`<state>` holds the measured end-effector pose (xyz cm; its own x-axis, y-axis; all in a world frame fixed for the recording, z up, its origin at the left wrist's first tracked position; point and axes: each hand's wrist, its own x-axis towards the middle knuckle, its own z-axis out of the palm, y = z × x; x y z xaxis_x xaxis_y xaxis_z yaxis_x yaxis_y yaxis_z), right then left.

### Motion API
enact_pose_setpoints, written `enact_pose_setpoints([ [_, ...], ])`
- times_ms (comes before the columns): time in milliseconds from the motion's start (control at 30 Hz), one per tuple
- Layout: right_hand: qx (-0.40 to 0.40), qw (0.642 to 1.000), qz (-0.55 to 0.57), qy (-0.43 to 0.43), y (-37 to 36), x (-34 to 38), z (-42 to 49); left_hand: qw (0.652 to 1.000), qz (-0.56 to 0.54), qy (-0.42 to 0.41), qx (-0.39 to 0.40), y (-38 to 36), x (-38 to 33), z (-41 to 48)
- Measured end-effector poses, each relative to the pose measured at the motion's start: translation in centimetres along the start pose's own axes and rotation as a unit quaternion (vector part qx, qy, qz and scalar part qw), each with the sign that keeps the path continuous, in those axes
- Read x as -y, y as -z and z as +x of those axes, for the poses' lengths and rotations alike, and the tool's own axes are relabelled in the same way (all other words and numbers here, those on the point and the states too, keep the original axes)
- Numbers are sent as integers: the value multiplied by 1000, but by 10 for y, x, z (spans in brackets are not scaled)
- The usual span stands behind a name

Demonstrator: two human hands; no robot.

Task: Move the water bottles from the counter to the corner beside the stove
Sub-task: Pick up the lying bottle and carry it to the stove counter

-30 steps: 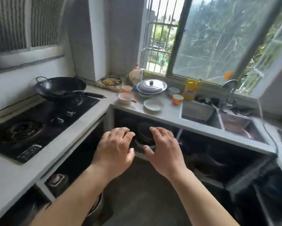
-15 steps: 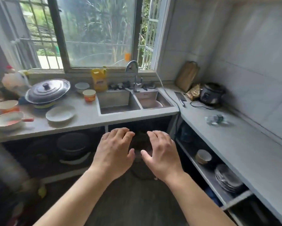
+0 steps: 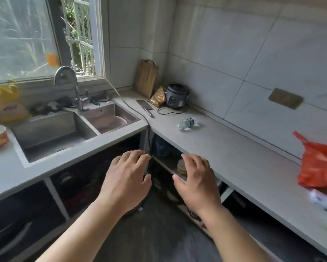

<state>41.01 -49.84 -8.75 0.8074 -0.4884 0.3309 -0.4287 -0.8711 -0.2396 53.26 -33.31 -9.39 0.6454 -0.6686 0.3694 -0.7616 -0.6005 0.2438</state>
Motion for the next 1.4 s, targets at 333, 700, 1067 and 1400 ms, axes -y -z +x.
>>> enact_pose_setpoints([
  [333, -28, 997, -4, -78, -1, -119, 33, 996, -16, -74, 41, -71, -82, 92],
  [700, -15, 998, 24, -54, -23, -212, 111, 996, -12, -68, 58, -125, -143, 186],
  [1067, 42, 998, -20, -36, -102, -220, 223, 994, -33, -28, 99, -201, -71, 279],
  [1400, 81, 992, -88, -50, -145, -215, 336, 991, -63, -57, 105, -241, -12, 400],
])
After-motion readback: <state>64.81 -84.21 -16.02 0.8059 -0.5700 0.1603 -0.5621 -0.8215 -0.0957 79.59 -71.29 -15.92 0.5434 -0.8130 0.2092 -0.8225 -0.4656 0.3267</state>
